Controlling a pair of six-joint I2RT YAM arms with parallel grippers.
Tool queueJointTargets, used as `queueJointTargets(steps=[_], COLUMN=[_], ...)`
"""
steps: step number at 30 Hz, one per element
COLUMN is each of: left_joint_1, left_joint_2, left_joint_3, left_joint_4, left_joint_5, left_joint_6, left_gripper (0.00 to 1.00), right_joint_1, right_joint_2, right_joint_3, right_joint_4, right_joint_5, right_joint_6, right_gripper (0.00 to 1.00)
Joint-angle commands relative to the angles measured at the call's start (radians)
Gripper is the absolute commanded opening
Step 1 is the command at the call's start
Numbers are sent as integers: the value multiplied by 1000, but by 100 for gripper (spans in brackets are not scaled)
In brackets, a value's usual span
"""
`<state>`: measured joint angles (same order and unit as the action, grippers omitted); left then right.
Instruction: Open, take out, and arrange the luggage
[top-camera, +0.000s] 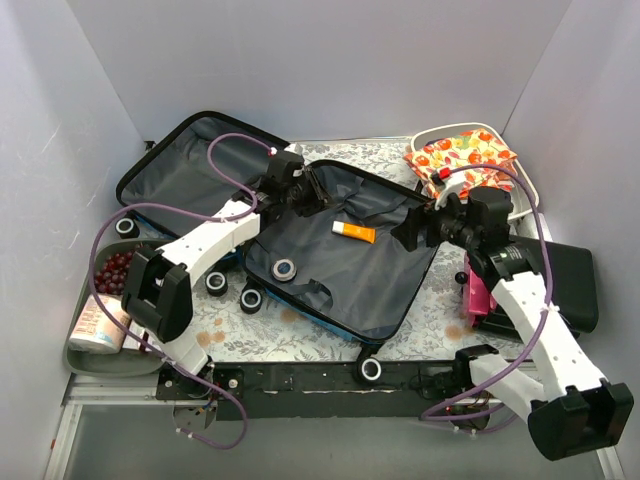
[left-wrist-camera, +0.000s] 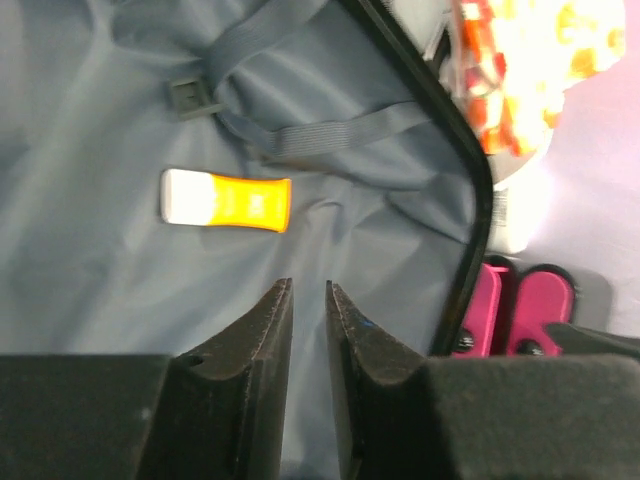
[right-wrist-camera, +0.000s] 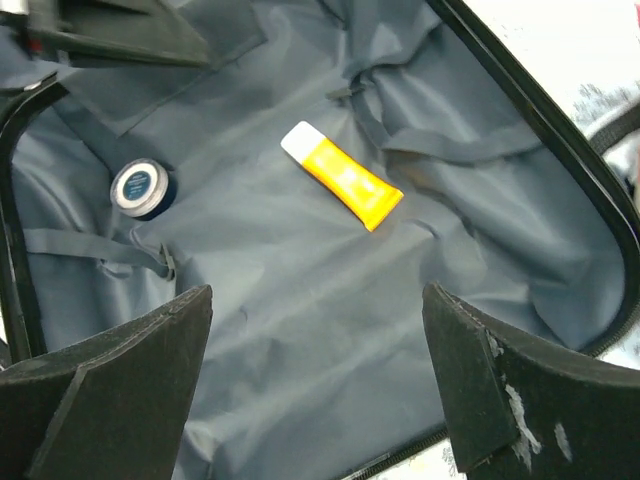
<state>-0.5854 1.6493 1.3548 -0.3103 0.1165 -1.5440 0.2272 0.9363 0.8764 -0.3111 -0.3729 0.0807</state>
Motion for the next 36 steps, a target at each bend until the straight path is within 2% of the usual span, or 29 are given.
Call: queueJointTargets(steps=[1, 3, 4, 5, 10, 13, 17, 20, 28, 31, 36], left_joint_1=[6, 7, 15, 19, 50, 67, 75, 79, 82, 84, 82], left_joint_2=[47, 32, 21, 8, -83, -132, -192, -236, -292, -298, -302], left_joint_3=[14, -8, -17, -31, -11, 3, -17, -48, -92, -92, -102], left_joint_4=[-119, -121, -124, -125, -239, -332, -395, -415, -412, -406, -397], left_joint_5=[-53, -70, -87, -100, -256, -356, -441, -457, -463, -466, -463], left_joint_6=[50, 27, 15, 10, 5, -10, -4, 5, 21, 24, 28], left_gripper=[37, 82, 96, 98, 98, 98, 98, 98, 98, 98, 98], right_joint_1=[142, 211, 268, 290, 316, 316, 317, 320, 399, 426, 436], right_joint_2=[62, 143, 179, 212, 445, 580, 738, 837, 958, 999, 1046], right_joint_3=[87, 116, 127, 137, 223, 304, 401, 461, 464, 475, 507], right_joint_4=[18, 3, -2, 0, 10, -42, -95, -126, -39, -11, 6], right_joint_5=[41, 104, 121, 138, 95, 143, 219, 241, 347, 416, 514], right_joint_6=[-177, -310, -344, -395, -528, -616, -702, -726, -734, -725, -687], right_gripper=[91, 90, 90, 90, 90, 90, 83, 77, 70, 64, 37])
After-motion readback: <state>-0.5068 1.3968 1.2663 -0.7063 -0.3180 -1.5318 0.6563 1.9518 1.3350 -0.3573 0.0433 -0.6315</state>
